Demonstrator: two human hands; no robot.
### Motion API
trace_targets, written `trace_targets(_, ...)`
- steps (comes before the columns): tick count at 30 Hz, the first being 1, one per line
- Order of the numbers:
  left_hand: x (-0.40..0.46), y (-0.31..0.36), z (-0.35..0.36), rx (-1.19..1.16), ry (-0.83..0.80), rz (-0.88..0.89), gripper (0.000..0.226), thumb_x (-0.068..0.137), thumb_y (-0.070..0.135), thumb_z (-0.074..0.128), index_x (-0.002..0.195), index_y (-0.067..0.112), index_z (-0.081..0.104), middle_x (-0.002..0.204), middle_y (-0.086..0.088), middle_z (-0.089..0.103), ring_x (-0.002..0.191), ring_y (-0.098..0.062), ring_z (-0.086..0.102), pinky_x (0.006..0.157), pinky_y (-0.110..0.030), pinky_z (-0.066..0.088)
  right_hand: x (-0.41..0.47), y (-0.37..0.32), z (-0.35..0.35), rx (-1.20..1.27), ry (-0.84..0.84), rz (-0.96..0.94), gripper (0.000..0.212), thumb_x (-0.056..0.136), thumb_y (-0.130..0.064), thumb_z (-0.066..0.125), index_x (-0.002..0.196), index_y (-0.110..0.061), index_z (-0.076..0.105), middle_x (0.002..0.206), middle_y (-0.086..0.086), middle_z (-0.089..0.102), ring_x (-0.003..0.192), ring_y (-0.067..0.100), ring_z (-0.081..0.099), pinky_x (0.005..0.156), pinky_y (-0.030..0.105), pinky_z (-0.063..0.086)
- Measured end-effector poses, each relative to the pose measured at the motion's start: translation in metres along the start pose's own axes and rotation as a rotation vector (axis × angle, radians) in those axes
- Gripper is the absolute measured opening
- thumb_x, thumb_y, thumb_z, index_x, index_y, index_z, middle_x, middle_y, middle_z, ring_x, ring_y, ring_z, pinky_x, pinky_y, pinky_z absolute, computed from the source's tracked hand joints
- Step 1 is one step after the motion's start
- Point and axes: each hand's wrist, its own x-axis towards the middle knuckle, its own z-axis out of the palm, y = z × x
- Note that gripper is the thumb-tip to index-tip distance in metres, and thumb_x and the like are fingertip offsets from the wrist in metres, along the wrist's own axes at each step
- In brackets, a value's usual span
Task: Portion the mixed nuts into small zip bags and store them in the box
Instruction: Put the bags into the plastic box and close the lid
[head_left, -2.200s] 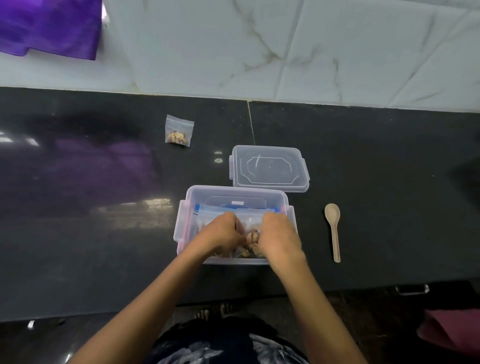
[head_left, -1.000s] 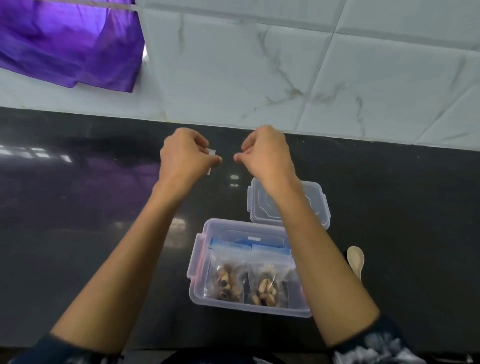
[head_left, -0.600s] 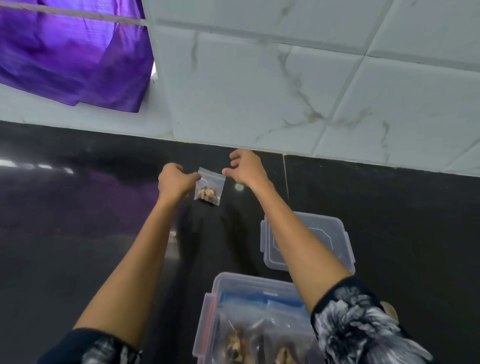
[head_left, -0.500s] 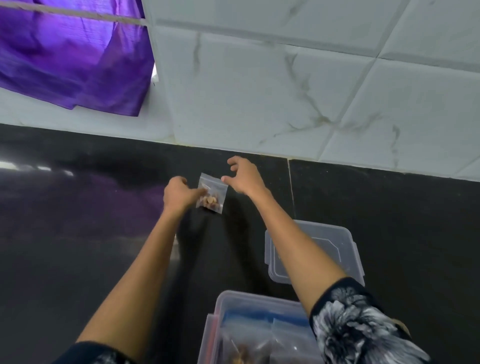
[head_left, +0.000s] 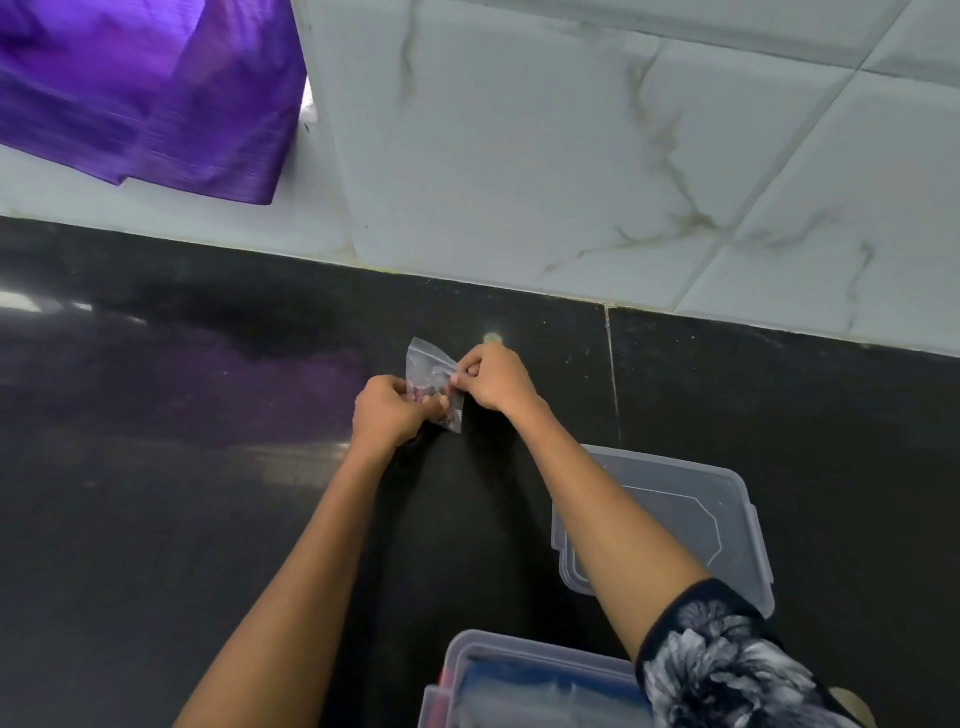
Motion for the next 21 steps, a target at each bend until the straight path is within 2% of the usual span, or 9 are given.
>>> trace_targets(1, -0.001, -0.001, 0.000, -0.049, -0.016, -0.012, 0.032, 0.073, 0.023, 0.082, 0.092, 0.003, 0.066, 0.091, -0.016, 0.070, 0.079, -0.025, 0.066, 0.075, -0.042, 0.059, -0.004, -0.001, -0.002, 0.034, -0.028, -0.002, 0.014, 0.090, -0.019, 0.063, 0.096, -0.011, 0.073, 0.069, -0.006, 0.060, 0.067, 0.013, 0.055, 0.069, 0.029, 0.043)
trace_targets(2, -0.004, -0.002, -0.001, -0.102, -0.039, -0.029, 0.030, 0.075, 0.021, 0.081, 0.093, 0.004, 0.065, 0.092, -0.016, 0.069, 0.076, -0.021, 0.064, 0.070, -0.037, 0.059, -0.007, -0.003, -0.004, 0.068, -0.053, -0.010, 0.015, 0.091, -0.020, 0.061, 0.094, -0.011, 0.073, 0.070, -0.005, 0.060, 0.068, 0.013, 0.055, 0.068, 0.029, 0.043)
trace_targets(4, -0.012, -0.001, -0.005, -0.200, -0.079, -0.047, 0.028, 0.079, 0.018, 0.078, 0.098, 0.005, 0.063, 0.090, -0.011, 0.068, 0.074, -0.015, 0.062, 0.066, -0.027, 0.056, -0.017, -0.006, -0.012, 0.192, -0.093, -0.005, 0.015, 0.091, -0.021, 0.061, 0.097, -0.009, 0.068, 0.086, 0.002, 0.065, 0.083, 0.017, 0.061, 0.076, 0.033, 0.050)
trace_targets(6, -0.026, 0.004, -0.013, -0.256, -0.112, -0.025, 0.026, 0.080, 0.015, 0.076, 0.100, 0.008, 0.062, 0.089, -0.006, 0.066, 0.076, -0.014, 0.063, 0.068, -0.026, 0.055, -0.030, -0.011, -0.024, 0.325, -0.131, 0.021, 0.016, 0.091, -0.017, 0.061, 0.103, -0.007, 0.063, 0.098, 0.008, 0.064, 0.090, 0.017, 0.060, 0.081, 0.033, 0.053)
trace_targets(9, -0.058, 0.015, -0.033, -0.283, -0.193, 0.043, 0.023, 0.081, 0.011, 0.073, 0.101, 0.013, 0.061, 0.100, -0.010, 0.067, 0.088, -0.019, 0.066, 0.073, -0.028, 0.055, -0.065, -0.020, -0.052, 0.421, -0.171, 0.015, 0.024, 0.088, -0.005, 0.060, 0.112, -0.007, 0.055, 0.111, 0.011, 0.063, 0.089, 0.016, 0.062, 0.070, 0.022, 0.056)
trace_targets(11, -0.086, 0.021, -0.045, -0.249, -0.255, 0.115, 0.020, 0.082, 0.011, 0.072, 0.100, 0.014, 0.063, 0.103, -0.013, 0.069, 0.088, -0.019, 0.065, 0.074, -0.029, 0.052, -0.098, -0.023, -0.072, 0.438, -0.179, -0.008, 0.032, 0.087, -0.002, 0.060, 0.116, -0.011, 0.051, 0.111, 0.009, 0.063, 0.087, 0.016, 0.064, 0.067, 0.020, 0.056)
trace_targets(15, -0.152, 0.036, -0.057, -0.198, -0.380, 0.224, 0.025, 0.078, 0.014, 0.073, 0.102, 0.010, 0.067, 0.099, -0.019, 0.071, 0.087, -0.025, 0.067, 0.085, -0.038, 0.054, -0.182, -0.017, -0.102, 0.384, -0.246, -0.019, 0.038, 0.088, -0.001, 0.057, 0.121, -0.016, 0.048, 0.093, 0.006, 0.065, 0.071, 0.010, 0.065, 0.062, 0.018, 0.055)
trace_targets(18, -0.199, 0.042, -0.057, -0.210, -0.507, 0.267, 0.042, 0.064, 0.020, 0.076, 0.104, 0.010, 0.066, 0.094, -0.016, 0.071, 0.078, -0.020, 0.071, 0.072, -0.030, 0.060, -0.241, -0.004, -0.110, 0.340, -0.250, -0.009, 0.034, 0.089, -0.004, 0.058, 0.121, -0.013, 0.052, 0.095, 0.008, 0.068, 0.073, 0.008, 0.065, 0.063, 0.019, 0.054)
trace_targets(21, -0.230, 0.038, -0.049, -0.163, -0.601, 0.246, 0.052, 0.057, 0.016, 0.078, 0.106, 0.009, 0.061, 0.089, -0.014, 0.071, 0.070, -0.017, 0.069, 0.062, -0.024, 0.058, -0.293, 0.014, -0.107, 0.381, -0.221, 0.027, 0.021, 0.093, -0.018, 0.057, 0.113, -0.016, 0.060, 0.096, 0.003, 0.070, 0.082, 0.010, 0.067, 0.073, 0.025, 0.056)
